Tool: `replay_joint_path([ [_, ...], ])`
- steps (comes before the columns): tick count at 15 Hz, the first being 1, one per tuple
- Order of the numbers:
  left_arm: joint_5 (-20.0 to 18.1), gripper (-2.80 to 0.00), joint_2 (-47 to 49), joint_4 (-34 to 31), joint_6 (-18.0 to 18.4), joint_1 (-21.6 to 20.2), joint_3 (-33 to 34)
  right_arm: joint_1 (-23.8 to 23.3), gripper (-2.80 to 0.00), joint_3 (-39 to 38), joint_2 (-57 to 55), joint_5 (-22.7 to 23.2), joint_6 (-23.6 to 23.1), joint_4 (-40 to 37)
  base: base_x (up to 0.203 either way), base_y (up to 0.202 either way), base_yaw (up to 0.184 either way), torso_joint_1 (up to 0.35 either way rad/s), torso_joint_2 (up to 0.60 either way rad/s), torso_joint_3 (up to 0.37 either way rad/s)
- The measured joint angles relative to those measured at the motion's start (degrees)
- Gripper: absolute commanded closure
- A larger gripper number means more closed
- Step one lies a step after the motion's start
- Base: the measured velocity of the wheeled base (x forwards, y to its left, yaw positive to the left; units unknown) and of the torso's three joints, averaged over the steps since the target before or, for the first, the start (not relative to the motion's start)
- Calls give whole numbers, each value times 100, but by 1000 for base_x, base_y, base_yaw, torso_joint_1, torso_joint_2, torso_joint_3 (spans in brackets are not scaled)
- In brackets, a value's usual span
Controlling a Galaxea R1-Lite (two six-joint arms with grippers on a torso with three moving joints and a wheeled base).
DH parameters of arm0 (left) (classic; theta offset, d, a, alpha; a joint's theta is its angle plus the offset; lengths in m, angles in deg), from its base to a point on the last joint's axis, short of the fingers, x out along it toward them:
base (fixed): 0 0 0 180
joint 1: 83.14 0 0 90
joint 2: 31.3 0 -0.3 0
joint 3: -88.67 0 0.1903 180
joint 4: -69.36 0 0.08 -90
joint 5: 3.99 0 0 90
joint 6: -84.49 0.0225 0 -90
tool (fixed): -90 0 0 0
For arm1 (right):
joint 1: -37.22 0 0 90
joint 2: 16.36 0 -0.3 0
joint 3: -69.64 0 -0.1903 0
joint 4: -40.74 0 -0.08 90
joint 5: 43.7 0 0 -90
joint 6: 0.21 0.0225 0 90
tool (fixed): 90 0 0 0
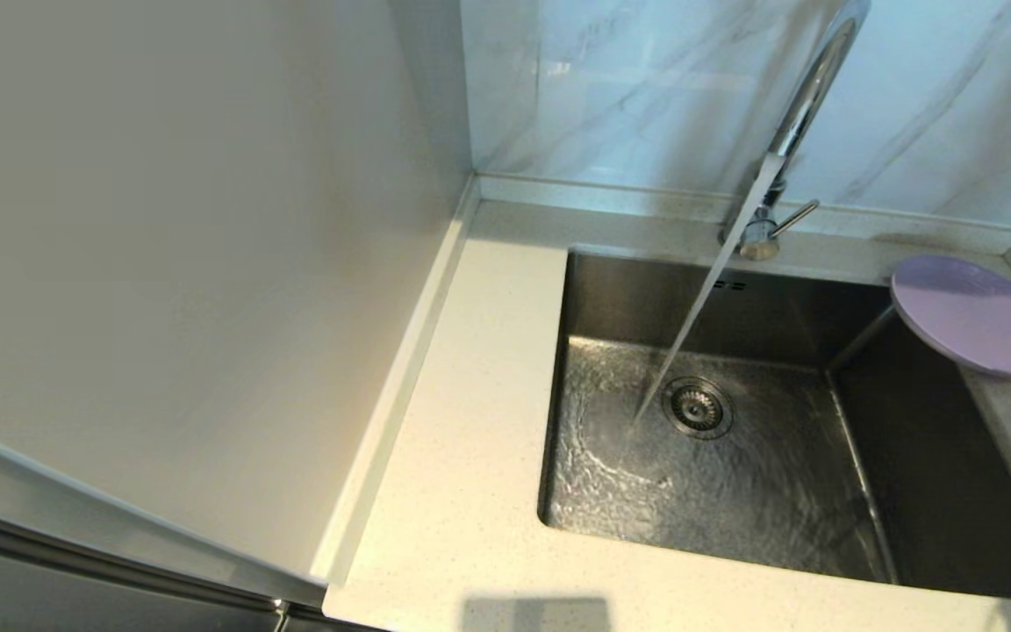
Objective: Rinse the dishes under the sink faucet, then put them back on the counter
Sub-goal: Pick up the bowl
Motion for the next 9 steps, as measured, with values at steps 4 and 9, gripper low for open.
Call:
replay_joint_path([
  [4, -2, 0, 0, 0, 0, 0, 0, -9, 0, -157, 780, -109, -217, -265, 0, 0, 0, 0, 0, 0],
  [9, -2, 0, 0, -2, -2, -2, 0, -515, 0, 89, 1415, -155, -172, -1500, 0, 0, 0, 0, 0, 0],
])
